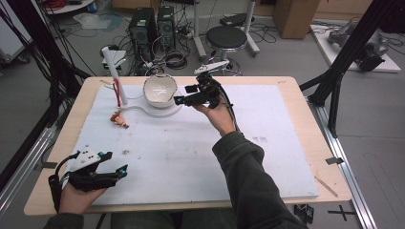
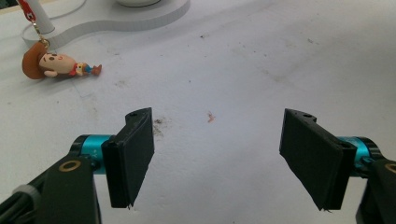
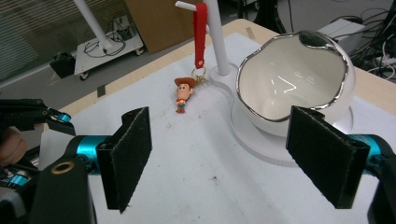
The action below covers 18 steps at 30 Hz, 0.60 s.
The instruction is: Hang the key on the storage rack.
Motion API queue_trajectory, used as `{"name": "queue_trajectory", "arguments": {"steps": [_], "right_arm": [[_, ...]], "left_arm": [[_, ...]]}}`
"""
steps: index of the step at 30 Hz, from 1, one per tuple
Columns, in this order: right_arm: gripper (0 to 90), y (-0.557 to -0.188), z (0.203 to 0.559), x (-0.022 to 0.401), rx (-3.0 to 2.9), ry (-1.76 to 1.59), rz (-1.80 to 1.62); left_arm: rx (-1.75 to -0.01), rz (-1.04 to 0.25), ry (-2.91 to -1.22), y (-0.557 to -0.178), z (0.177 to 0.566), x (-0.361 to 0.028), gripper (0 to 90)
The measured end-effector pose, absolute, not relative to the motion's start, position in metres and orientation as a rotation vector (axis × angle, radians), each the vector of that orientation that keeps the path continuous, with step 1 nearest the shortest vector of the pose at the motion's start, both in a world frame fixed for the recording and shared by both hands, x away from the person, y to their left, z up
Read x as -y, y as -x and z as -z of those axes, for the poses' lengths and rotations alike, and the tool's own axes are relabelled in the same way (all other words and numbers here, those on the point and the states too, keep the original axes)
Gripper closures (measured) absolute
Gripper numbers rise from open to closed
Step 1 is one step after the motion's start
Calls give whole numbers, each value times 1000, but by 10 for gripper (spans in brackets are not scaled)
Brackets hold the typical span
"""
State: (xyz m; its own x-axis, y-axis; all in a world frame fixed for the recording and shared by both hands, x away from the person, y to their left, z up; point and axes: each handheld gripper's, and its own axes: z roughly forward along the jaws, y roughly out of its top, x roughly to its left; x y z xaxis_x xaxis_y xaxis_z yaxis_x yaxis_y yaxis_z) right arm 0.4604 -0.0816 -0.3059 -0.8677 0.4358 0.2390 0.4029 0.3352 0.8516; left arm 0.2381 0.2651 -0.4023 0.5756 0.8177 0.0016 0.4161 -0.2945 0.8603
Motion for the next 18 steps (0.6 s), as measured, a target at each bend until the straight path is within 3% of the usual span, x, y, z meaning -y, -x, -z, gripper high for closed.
{"name": "queue_trajectory", "arguments": {"steps": [18], "right_arm": [[160,-448,319,108,-2500,-846,-1607]], "left_arm": [[-997,-562,-1912,-238,402,-265,266]]}}
